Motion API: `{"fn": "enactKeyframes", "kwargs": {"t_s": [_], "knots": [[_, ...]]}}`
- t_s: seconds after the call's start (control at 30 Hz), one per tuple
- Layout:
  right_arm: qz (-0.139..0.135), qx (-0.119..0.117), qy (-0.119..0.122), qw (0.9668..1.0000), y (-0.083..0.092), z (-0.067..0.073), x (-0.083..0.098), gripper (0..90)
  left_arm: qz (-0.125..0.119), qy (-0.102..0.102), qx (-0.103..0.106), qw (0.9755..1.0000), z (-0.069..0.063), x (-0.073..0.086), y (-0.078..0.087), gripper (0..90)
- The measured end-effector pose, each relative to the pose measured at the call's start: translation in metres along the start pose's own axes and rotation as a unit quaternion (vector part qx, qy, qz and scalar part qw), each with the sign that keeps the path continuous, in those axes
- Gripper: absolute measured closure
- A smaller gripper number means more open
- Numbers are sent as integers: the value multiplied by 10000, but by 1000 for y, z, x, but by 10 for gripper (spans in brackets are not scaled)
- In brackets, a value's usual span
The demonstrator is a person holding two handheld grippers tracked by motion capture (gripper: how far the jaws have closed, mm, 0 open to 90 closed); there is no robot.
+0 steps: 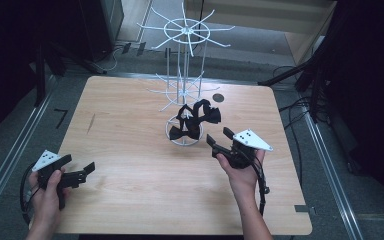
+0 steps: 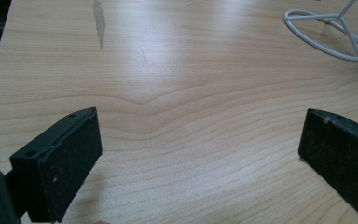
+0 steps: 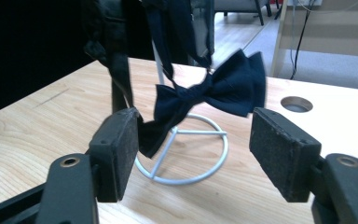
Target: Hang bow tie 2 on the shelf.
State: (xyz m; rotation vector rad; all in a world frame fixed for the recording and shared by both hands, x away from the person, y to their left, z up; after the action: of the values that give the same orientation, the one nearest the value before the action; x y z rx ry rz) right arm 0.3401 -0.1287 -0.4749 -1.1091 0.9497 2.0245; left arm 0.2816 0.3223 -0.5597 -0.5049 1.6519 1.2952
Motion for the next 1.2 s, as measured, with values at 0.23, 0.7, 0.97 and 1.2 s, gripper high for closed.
{"fn": "enactKeyframes", "kwargs": {"t_s": [0.23,0.7,0.97,1.2], "knots": [[42,-26,5,10000,9,-10,7,257,-4,-1,-17,10000,0,0,0,0],[108,174,-46,9998,24,-35,18,153,1,3,-19,10000,0,0,0,0],[202,193,73,9996,32,-41,24,60,-5,4,-15,10000,0,0,0,0],[186,287,20,9994,42,-51,26,7,-2,1,-21,10000,0,0,0,0]]}}
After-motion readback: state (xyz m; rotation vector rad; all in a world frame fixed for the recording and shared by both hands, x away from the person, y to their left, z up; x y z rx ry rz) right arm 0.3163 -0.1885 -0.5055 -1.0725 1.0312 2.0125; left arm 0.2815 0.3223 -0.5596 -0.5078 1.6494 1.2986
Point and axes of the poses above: each handheld gripper's, and its own axes: y roughly backward along the jaws, x roughly out of its underside, z roughly to its left, the point moved 7 cm from there along -y, roughly forward along the jaws, and after that the axes turned 14 degrees about -y, right-handed, at the moved point
